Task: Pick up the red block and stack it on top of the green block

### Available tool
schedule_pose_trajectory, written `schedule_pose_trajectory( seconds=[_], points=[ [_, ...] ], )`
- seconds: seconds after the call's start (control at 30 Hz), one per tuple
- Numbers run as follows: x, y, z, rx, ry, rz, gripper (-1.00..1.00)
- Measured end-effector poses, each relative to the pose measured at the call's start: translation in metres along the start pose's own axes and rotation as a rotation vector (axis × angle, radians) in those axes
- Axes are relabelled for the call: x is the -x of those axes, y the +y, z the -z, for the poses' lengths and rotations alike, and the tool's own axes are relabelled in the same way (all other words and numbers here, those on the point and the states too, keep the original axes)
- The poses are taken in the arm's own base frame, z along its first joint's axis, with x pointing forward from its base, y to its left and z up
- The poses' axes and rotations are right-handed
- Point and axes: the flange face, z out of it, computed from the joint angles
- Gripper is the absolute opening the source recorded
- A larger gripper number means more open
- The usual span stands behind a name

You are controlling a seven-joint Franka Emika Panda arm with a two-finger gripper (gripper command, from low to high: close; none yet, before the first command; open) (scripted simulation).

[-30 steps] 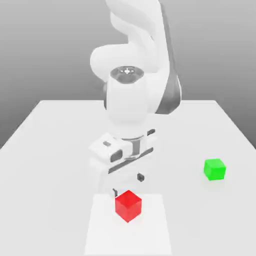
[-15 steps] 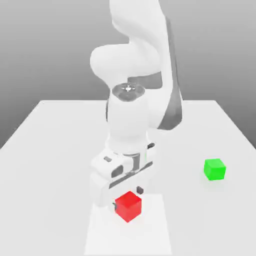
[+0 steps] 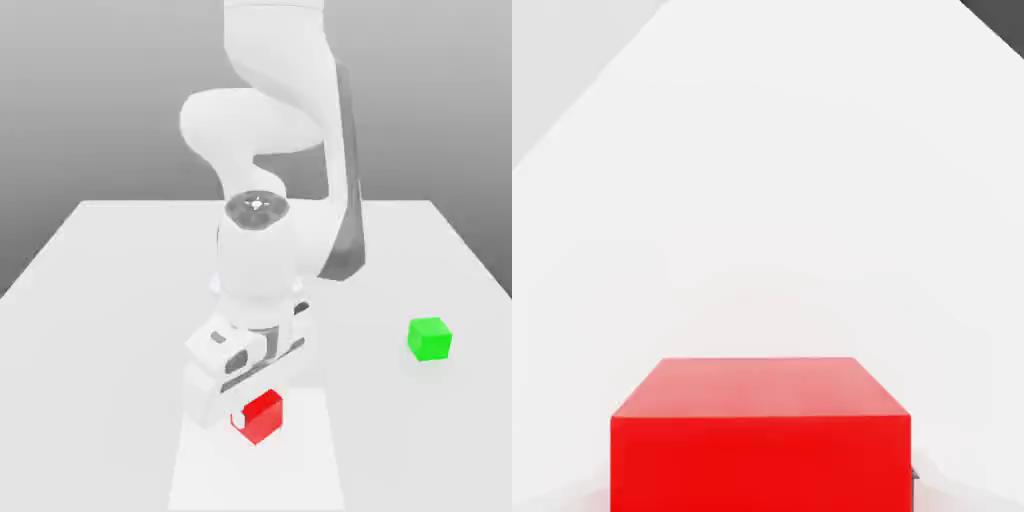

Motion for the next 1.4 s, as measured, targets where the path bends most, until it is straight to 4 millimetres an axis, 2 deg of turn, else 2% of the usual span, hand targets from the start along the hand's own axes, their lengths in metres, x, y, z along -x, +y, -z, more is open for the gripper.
schedule_pose_trajectory(
  seconds=[0.33, 0.63, 0.67, 0.77, 0.93, 1.13, 1.4],
  points=[
    [-0.005, 0.001, 0.038, 0.001, 0.009, -0.001, -1.00],
    [0.007, 0.000, 0.048, -0.006, -0.014, 0.007, -1.00],
    [0.009, -0.007, 0.049, -0.010, -0.017, 0.045, -1.00],
    [0.020, -0.059, 0.050, -0.024, -0.026, 0.270, -1.00],
    [0.043, -0.116, 0.056, -0.044, -0.033, 0.589, -1.00],
    [0.078, -0.174, 0.065, -0.057, -0.032, 0.965, -1.00],
    [0.143, -0.241, 0.079, -0.048, -0.019, 1.490, -1.00]
  ],
)
